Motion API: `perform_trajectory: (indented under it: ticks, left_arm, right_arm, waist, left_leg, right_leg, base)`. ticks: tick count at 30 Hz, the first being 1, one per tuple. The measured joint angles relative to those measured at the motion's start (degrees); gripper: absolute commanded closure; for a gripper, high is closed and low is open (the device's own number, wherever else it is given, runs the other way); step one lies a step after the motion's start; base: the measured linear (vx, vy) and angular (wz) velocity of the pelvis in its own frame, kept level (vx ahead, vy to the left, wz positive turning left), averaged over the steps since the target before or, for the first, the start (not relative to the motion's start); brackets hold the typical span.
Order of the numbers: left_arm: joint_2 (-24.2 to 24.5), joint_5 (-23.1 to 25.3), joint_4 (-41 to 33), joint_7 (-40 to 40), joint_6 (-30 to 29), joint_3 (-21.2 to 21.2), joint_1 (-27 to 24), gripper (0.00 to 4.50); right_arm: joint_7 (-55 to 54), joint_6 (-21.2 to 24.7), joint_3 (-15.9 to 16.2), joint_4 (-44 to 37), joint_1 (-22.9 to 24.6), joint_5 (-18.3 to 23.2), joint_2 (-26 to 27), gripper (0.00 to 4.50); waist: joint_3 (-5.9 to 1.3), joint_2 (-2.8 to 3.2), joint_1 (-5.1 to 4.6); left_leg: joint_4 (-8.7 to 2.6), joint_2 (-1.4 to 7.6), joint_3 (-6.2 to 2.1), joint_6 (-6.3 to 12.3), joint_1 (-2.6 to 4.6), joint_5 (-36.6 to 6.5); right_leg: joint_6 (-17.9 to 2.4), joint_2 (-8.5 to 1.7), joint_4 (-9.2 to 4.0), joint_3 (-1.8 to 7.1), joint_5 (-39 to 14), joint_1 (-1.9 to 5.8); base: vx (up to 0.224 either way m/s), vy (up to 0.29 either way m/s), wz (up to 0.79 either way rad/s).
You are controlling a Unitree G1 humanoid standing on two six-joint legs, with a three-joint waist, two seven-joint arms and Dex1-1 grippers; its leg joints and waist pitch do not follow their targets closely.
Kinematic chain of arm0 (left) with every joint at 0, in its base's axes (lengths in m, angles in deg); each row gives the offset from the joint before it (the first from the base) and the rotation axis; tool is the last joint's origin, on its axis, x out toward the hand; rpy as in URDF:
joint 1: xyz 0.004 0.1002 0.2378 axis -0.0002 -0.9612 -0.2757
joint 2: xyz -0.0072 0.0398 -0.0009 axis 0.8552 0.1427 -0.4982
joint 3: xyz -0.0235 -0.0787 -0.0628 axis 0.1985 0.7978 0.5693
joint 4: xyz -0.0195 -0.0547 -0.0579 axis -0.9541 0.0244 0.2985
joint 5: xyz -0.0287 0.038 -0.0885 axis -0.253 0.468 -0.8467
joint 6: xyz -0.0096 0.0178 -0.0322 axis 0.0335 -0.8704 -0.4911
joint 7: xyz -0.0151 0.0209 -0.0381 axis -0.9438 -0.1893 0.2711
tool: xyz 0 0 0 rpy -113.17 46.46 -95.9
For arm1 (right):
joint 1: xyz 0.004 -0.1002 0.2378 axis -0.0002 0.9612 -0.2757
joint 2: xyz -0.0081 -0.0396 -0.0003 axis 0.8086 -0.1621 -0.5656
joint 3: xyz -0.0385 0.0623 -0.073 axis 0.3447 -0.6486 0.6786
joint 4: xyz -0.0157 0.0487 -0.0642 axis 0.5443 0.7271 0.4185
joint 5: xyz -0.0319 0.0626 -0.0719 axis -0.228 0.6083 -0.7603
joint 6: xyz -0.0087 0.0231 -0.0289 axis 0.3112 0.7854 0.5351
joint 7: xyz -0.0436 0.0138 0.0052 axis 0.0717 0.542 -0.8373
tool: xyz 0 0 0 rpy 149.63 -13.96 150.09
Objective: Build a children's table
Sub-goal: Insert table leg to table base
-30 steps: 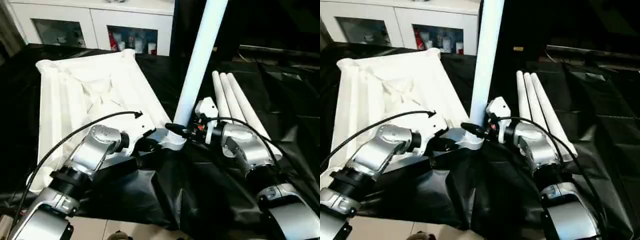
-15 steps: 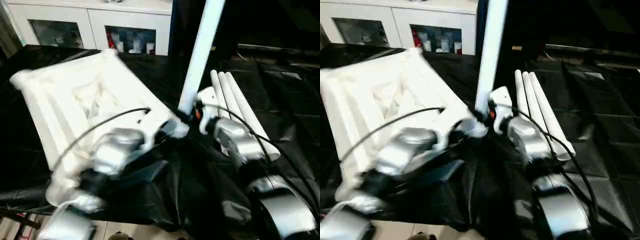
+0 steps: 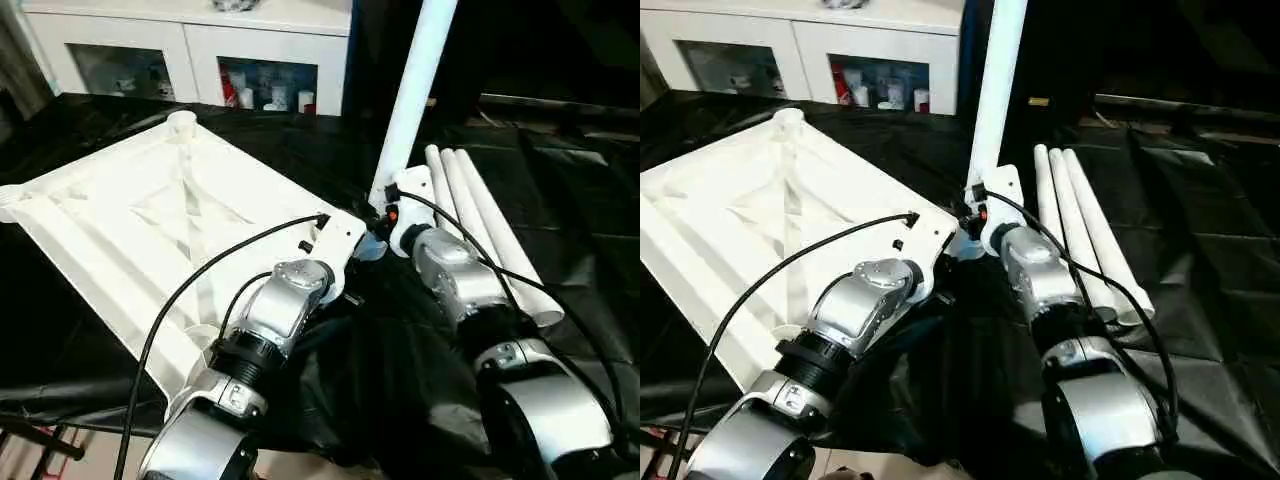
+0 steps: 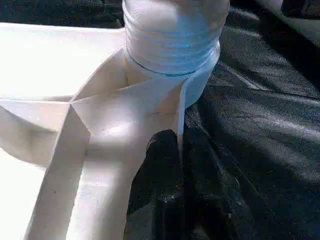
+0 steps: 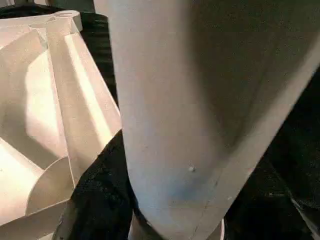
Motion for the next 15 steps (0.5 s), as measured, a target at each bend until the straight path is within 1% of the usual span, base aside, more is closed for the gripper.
perform_trajectory:
  ticks: [7, 8, 11, 13, 15]
  left_arm:
    - [-0.03, -0.01, -0.01, 0.04, 0.0, -0.01, 0.0, 4.5]
    - [-0.05, -0.01, -0.01, 0.05, 0.0, -0.01, 0.01, 4.5]
    - [-0.05, -0.01, -0.01, 0.33, 0.0, 0.0, 0.07, 4.5]
    - [0.11, -0.01, -0.01, 0.69, 0.04, -0.02, 0.15, 4.5]
    - [0.49, 0.0, -0.11, 1.29, 0.34, -0.19, 0.31, 4.5]
  right_arm:
    - [0.47, 0.0, -0.5, -0.01, -0.03, -0.4, 0.05, 2.61]
    - [0.69, 0.0, -0.75, -0.01, -0.03, -0.44, 0.05, 2.26]
    - [1.59, 0.31, -1.47, 0.03, -0.02, -0.3, 0.05, 2.26]
    - [2.0, 0.32, -1.77, 0.02, -0.05, -0.28, 0.03, 1.86]
    - [2.78, 1.2, -2.09, 0.69, 0.62, -0.17, -0.12, 1.8]
  waist:
    - [-0.02, 0.05, 0.01]
    - [-0.01, 0.04, 0.0]
    - [-0.01, 0.04, 0.01]
    - [-0.01, 0.04, 0.02]
    - [0.08, 0.07, 0.05]
  left_leg:
    - [0.0, 0.0, 0.0, 0.01, -0.03, -0.01]
    - [0.0, 0.0, 0.0, 0.01, -0.04, -0.01]
    - [-0.01, 0.0, 0.0, 0.01, -0.05, -0.01]
    - [-0.03, 0.0, 0.0, 0.01, -0.06, -0.01]
    - [-0.07, 0.0, 0.0, 0.01, -0.12, -0.01]
  right_leg:
    - [0.0, 0.0, -0.19, 0.0, 0.0, 0.01]
    - [0.0, 0.0, -0.21, 0.0, 0.0, 0.0]
    - [0.0, 0.0, -0.25, 0.0, 0.0, 0.0]
    - [0.0, 0.0, -0.27, 0.0, 0.0, -0.01]
    - [0.0, 0.0, -0.28, -0.01, 0.0, -0.06]
  base:
    - [0.0, 0.0, 0.0]
    - [0.0, 0.0, 0.0]
    - [0.0, 0.0, 0.0]
    - [0.0, 0.0, 0.0]
    - [0.0, 0.0, 0.0]
